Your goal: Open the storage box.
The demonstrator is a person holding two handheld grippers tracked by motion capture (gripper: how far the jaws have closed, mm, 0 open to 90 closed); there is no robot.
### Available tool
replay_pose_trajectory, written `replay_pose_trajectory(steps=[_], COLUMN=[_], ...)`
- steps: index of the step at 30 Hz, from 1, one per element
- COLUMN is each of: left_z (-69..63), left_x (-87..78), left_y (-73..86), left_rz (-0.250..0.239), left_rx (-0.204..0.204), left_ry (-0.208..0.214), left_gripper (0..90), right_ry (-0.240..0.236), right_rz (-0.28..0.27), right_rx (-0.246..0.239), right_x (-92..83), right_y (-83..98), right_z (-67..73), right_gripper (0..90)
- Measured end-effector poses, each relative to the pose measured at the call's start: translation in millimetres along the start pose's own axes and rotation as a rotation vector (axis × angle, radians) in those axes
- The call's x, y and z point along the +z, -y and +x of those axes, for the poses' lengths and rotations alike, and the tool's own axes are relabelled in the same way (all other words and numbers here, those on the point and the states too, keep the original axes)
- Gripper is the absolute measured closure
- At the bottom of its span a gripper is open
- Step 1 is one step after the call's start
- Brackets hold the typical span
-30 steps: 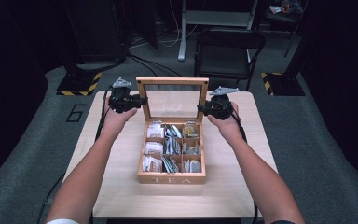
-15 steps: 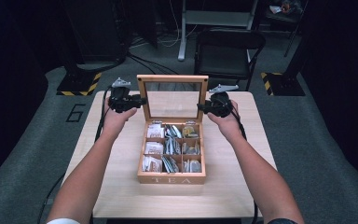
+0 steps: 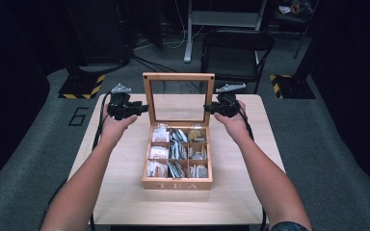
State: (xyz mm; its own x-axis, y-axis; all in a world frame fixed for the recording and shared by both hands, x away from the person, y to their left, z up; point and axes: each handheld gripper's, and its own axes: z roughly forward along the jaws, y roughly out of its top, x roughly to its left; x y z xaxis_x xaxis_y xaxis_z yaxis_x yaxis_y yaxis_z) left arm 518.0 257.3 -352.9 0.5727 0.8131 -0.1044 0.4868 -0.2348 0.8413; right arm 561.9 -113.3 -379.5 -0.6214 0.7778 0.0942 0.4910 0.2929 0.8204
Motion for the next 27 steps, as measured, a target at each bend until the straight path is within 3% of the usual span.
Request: replay_pose_trajectory(steps=[10, 16, 27], left_z=[-4.3, -4.4, -9.8], left_x=[-12.7, -19.1, -23.9], left_y=[13.3, 34.9, 67.0], left_rz=[-0.010, -0.016, -0.008], left_rx=[0.007, -0.016, -0.014], left_ry=[0.007, 0.022, 0.016], left_gripper=[59.7, 59.3, 58.9], right_ry=[-0.003, -0.001, 0.007], right_rz=[-0.001, -0.002, 0.015], right_rx=[0.026, 0.053, 0.082], right_x=[6.3, 9.4, 15.4], right_y=[-2.8, -3.4, -7.1], right_z=[-6.1, -8.1, -11.8], right_gripper=[66.0, 65.9, 65.4])
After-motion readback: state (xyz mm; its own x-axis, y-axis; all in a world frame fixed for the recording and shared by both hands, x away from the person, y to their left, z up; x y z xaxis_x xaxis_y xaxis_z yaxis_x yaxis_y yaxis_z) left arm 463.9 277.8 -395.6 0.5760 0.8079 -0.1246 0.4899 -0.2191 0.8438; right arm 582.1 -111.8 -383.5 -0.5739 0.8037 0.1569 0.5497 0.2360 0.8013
